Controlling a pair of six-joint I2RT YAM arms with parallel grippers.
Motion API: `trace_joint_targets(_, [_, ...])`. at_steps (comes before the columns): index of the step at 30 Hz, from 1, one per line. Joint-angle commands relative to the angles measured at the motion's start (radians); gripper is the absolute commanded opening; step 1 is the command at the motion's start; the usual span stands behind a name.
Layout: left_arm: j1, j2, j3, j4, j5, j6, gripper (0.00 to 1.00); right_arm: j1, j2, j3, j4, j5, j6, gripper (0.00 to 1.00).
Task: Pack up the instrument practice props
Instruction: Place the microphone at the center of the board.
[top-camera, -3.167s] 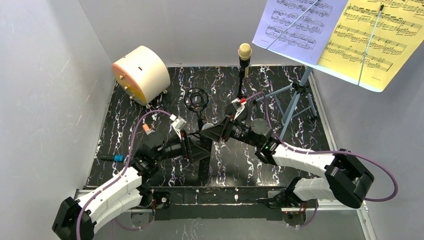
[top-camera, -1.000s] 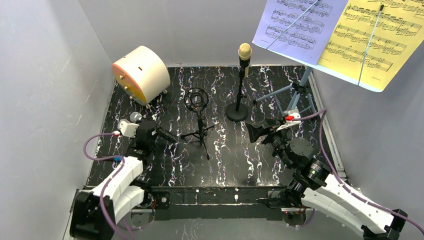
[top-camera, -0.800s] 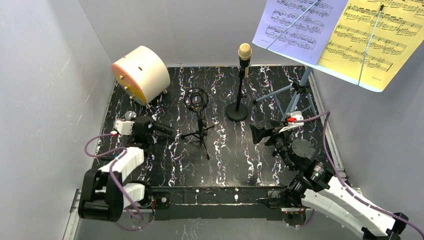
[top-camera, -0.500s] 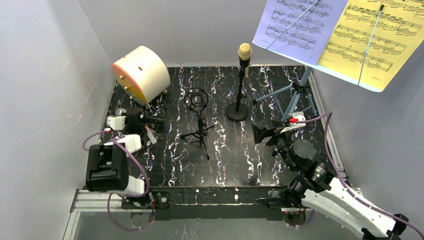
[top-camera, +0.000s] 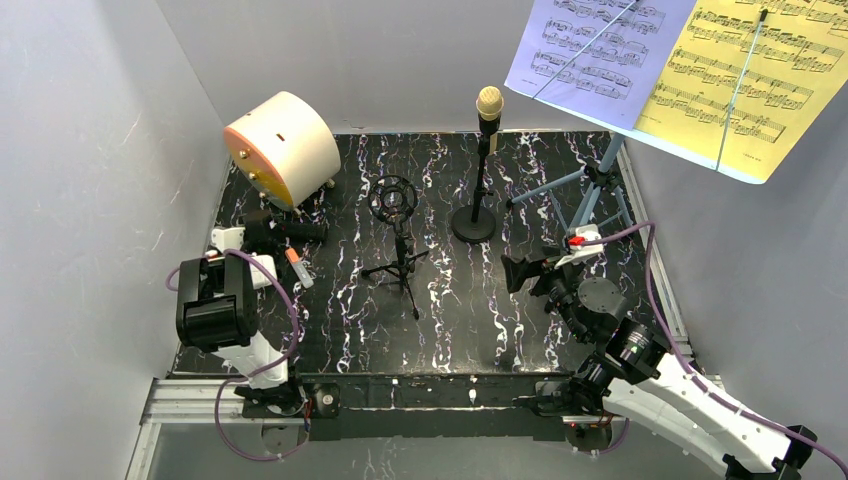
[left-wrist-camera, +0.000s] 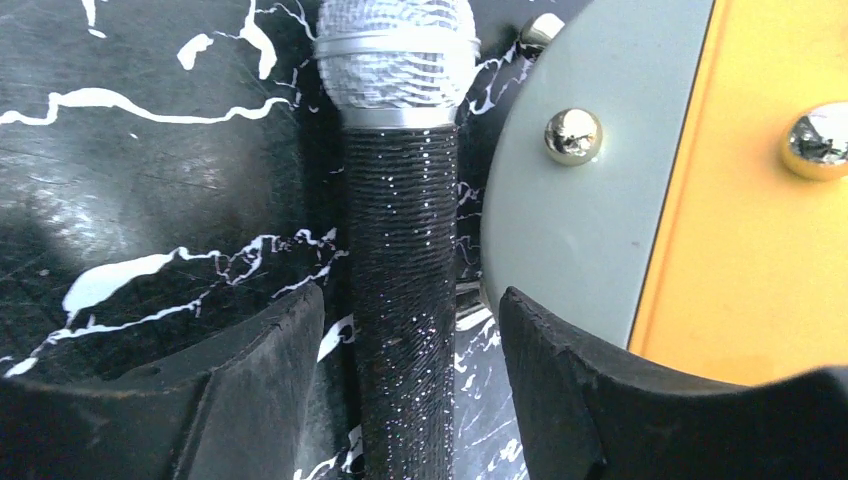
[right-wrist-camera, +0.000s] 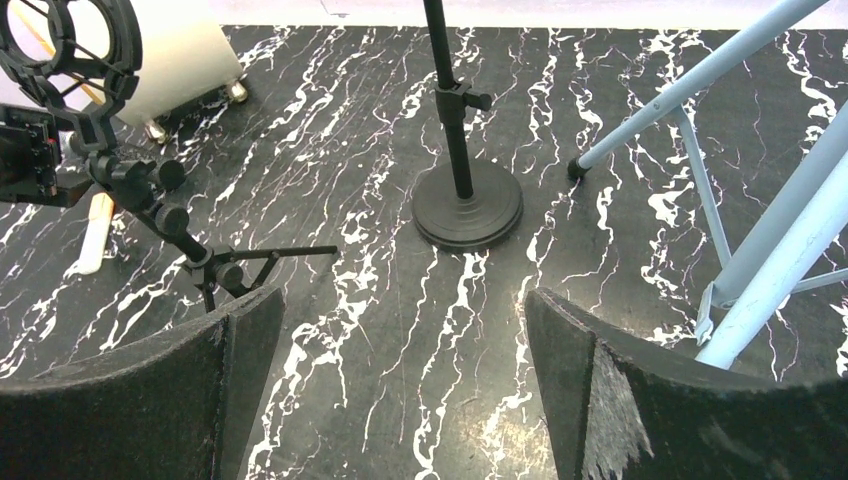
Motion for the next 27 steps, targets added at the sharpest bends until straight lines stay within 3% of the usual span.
trace_joint_targets(1, [0.008,-0.020,0.027,0.026,0.023,0.011,0.66,-0.002,-0.007,0.036,-0.012,0.000,0.012,0.99])
trace_joint_targets(7, [0.010,-0.089,0.007,0.005,0.107,0.038,0.79,-0.002,-0.004,0.035,-0.013,-0.043,0.015,0.99])
trace_joint_targets(14, [-0.007,-0.238,0.003,-0.044,0.332,0.232,0.90,-0.002,0.015,0.042,-0.005,-0.103,-0.034,0.99])
trace_joint_targets(27, [-0.283,-0.740,-0.162,-0.319,0.441,0.496,0.92,-0.002,-0.003,0.080,-0.024,-0.197,-0.104,0.99])
